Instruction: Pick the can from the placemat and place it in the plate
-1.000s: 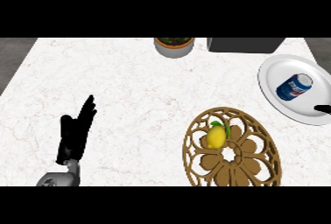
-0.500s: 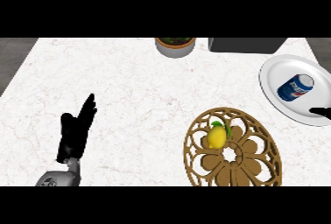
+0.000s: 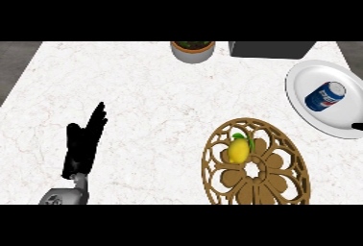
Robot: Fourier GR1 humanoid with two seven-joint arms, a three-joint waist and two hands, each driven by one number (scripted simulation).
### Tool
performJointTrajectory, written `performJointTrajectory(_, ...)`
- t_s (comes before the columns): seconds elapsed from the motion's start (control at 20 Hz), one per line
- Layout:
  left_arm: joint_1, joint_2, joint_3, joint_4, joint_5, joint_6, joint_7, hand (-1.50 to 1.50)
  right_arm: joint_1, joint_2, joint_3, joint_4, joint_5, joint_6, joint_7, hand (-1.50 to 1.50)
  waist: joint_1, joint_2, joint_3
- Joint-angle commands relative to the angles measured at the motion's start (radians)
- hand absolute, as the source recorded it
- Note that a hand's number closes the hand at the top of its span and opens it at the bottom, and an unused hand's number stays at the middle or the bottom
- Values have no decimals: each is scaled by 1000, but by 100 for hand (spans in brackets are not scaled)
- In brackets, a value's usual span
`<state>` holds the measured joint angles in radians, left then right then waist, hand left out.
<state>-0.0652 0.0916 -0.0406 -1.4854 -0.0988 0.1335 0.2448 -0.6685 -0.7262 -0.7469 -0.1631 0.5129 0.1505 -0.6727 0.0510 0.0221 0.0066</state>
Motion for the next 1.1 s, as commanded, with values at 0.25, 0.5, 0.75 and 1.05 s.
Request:
performJointTrajectory(0.25, 22, 8, 15, -13, 23, -20, -6, 0, 66, -45, -18, 8, -19, -10, -35, -150, 5, 2, 2)
performJointTrajectory(0.5, -37, -13, 3, 41, -10, 7, -21, 0, 68, -53, -40, 11, -45, -16, -33, -150, -5, 2, 2)
performJointTrajectory(0.75, 26, 0, 8, 33, 6, -20, -76, 0, 107, -45, -52, 10, -54, -76, -53, -150, 6, 3, 2)
performJointTrajectory(1.05, 18, 8, 8, -6, 9, -24, 0, 0, 110, -83, -76, 10, -78, -79, -26, -150, 3, 1, 3)
